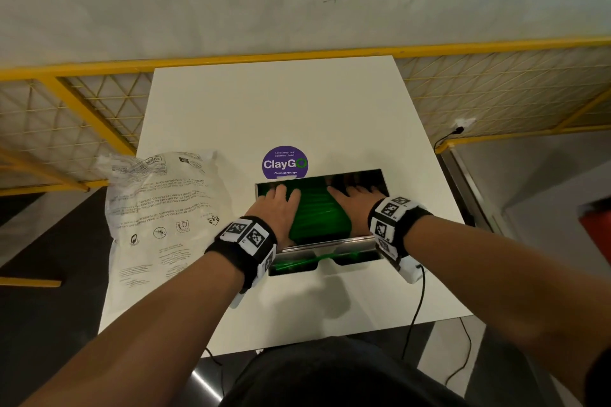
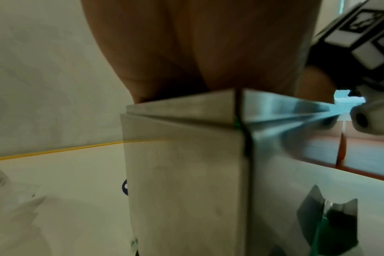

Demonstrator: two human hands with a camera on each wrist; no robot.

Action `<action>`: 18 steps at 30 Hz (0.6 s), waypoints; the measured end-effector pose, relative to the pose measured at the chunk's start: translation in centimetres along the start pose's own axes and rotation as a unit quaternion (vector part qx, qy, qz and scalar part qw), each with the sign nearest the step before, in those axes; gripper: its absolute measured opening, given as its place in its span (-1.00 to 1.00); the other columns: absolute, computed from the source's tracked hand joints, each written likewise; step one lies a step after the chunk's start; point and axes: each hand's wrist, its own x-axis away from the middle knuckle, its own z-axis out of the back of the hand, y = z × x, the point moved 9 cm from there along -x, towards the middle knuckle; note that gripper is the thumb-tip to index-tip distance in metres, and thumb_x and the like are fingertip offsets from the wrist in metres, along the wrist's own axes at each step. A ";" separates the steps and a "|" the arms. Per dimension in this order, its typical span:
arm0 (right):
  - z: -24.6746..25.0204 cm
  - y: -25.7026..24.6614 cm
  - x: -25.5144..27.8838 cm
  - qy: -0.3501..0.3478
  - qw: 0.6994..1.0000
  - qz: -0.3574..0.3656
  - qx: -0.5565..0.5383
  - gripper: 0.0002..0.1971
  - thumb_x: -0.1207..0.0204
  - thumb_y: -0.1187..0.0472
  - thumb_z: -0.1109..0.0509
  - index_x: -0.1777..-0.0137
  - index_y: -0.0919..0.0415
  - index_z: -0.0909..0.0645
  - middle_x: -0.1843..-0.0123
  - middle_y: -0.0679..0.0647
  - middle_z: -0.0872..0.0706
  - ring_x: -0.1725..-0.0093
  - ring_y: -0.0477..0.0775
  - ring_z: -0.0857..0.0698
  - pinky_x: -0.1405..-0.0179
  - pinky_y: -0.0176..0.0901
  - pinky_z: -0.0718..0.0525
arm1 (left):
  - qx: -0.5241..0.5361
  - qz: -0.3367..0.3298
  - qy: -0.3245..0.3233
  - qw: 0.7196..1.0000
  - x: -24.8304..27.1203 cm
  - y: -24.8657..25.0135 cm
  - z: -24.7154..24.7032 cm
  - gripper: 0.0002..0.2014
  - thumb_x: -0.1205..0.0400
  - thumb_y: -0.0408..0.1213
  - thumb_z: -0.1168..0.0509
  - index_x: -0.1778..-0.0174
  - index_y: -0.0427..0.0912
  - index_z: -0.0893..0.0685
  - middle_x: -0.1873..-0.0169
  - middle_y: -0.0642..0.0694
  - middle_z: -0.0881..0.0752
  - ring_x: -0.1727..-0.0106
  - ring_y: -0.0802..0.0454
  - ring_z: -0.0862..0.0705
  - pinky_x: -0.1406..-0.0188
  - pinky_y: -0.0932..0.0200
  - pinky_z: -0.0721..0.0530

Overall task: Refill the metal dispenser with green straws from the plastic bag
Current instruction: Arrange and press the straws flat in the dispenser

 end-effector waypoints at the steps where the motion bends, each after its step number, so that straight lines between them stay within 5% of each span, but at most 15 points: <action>1: 0.2 -0.2 0.0 0.008 1.000 -0.003 0.009 0.11 -0.34 -0.18 -0.48 -0.66 -0.05 0.27 -0.58 0.25 -0.27 -0.52 0.36 -0.33 -0.51 0.34 -0.29 | -0.001 0.000 -0.014 1.000 -0.1 0.0 -0.3 -0.01 -0.38 0.12 -0.48 -0.57 -0.18 -0.07 -0.35 -0.25 -0.37 -0.36 -0.19 -0.43 -0.31 -0.05 -0.46; 4: 1.5 -0.4 0.3 0.054 0.998 -0.005 0.020 0.04 -0.33 -0.11 -0.51 -0.65 -0.02 0.13 -0.47 0.24 -0.40 -0.40 0.35 -0.45 -0.34 0.29 -0.46 | -0.030 0.002 -0.032 0.999 -0.4 -0.1 -0.6 0.06 -0.38 0.13 -0.48 -0.62 -0.13 0.04 -0.34 -0.26 -0.39 -0.35 -0.19 -0.45 -0.30 -0.03 -0.46; 10: 3.0 0.4 1.3 0.110 0.994 -0.001 0.019 -0.19 -0.38 0.01 -0.51 -0.56 0.08 -0.15 -0.43 0.19 -0.46 -0.39 0.29 -0.47 -0.36 0.23 -0.43 | -0.018 0.004 0.002 1.000 -0.3 -0.1 -0.3 0.08 -0.44 0.09 -0.44 -0.64 -0.19 0.15 -0.36 -0.23 -0.40 -0.36 -0.18 -0.44 -0.34 -0.03 -0.39; 14: 2.0 0.4 1.9 0.100 0.995 0.016 0.014 -0.23 -0.47 -0.08 -0.44 -0.57 0.10 -0.16 -0.48 0.21 -0.39 -0.42 0.29 -0.43 -0.37 0.19 -0.43 | -0.052 -0.011 0.030 0.998 0.3 -0.2 -0.6 -0.04 -0.54 0.20 -0.26 -0.65 -0.13 0.17 -0.51 -0.21 -0.29 -0.55 -0.17 -0.25 -0.56 -0.17 0.01; 18: 0.9 0.7 2.1 0.013 0.993 0.028 -0.113 -0.11 -0.46 -0.21 -0.40 -0.66 0.05 -0.02 -0.58 0.21 -0.24 -0.53 0.29 -0.29 -0.48 0.17 -0.40 | -0.003 0.000 -0.025 1.000 0.1 -0.5 -1.2 -0.16 -0.56 0.41 0.16 -0.66 0.01 0.16 -0.64 -0.23 -0.08 -0.66 -0.13 -0.04 -0.57 -0.19 0.27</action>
